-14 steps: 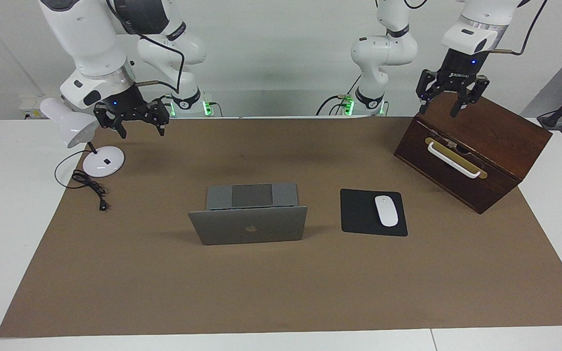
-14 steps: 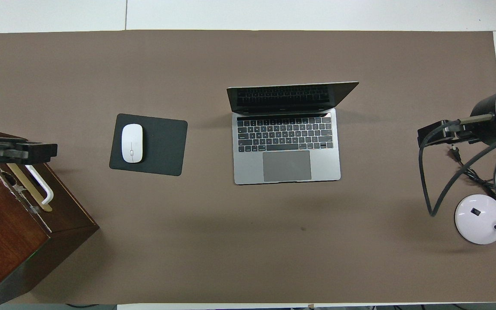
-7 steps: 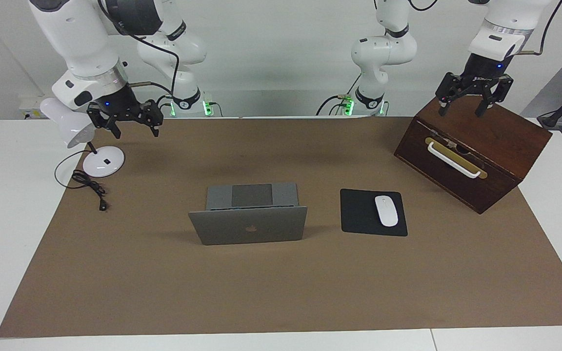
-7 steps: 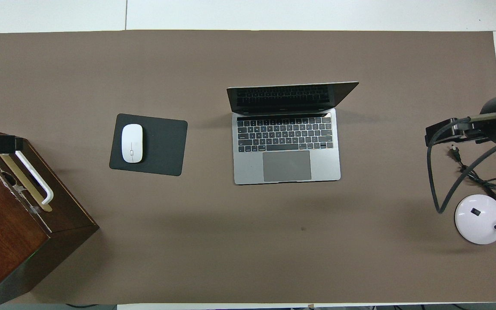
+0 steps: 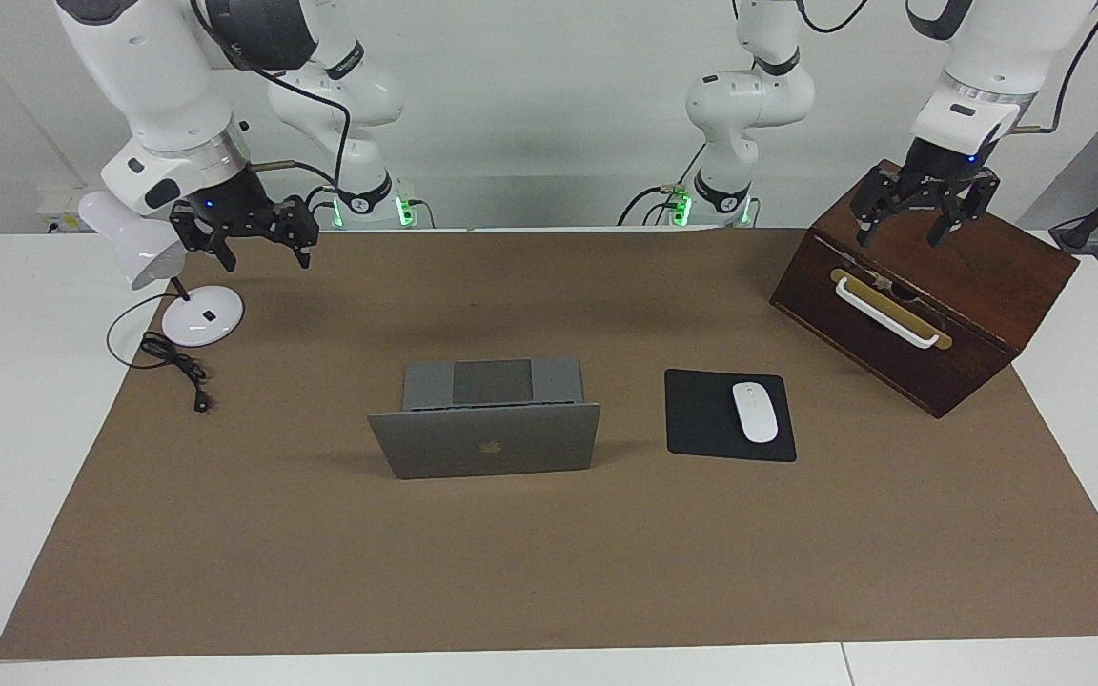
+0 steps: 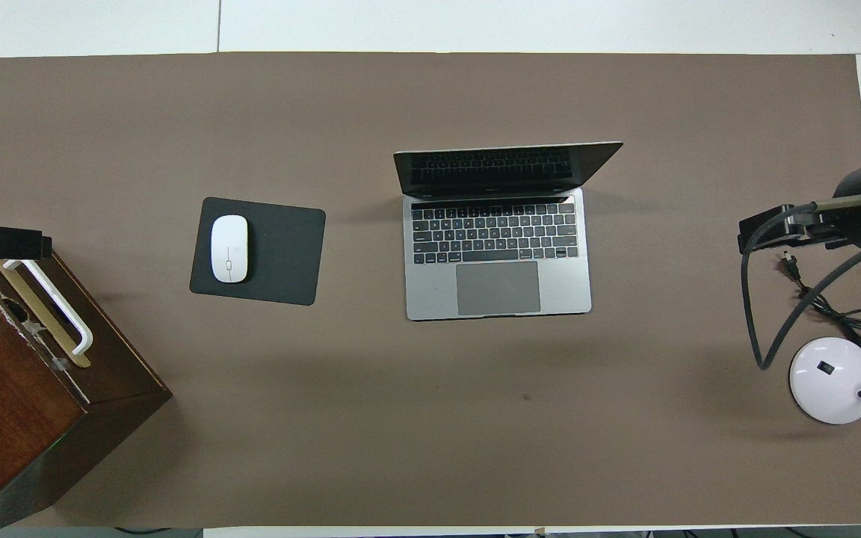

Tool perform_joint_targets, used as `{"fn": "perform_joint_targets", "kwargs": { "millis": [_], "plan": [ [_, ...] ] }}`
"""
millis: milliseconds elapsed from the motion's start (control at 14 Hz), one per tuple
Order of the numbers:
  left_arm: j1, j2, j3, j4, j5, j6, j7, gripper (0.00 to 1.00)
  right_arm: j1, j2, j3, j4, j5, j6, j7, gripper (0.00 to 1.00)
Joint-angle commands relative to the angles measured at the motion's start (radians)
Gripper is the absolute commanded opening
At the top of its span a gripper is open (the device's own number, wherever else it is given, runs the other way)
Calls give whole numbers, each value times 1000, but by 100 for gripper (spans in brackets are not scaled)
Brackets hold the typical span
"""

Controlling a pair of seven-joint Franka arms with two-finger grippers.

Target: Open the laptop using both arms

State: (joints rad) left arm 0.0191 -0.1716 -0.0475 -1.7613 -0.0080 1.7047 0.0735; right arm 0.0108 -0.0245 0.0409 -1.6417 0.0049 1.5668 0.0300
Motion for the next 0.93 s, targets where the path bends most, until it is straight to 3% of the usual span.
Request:
{"fn": "perform_joint_targets", "kwargs": {
  "millis": [0, 286, 857],
  "plan": [
    [4, 3, 0, 19, 22, -60, 9, 100, 8, 6, -7, 14, -3, -22, 4, 100],
    [-33, 29, 60, 25, 22, -60, 17, 100, 8, 6, -7, 14, -3, -22, 5, 100],
    [-21, 27, 46, 25, 22, -86, 17, 100, 8, 6, -6, 14, -3, -19, 5, 100]
  ]
}}
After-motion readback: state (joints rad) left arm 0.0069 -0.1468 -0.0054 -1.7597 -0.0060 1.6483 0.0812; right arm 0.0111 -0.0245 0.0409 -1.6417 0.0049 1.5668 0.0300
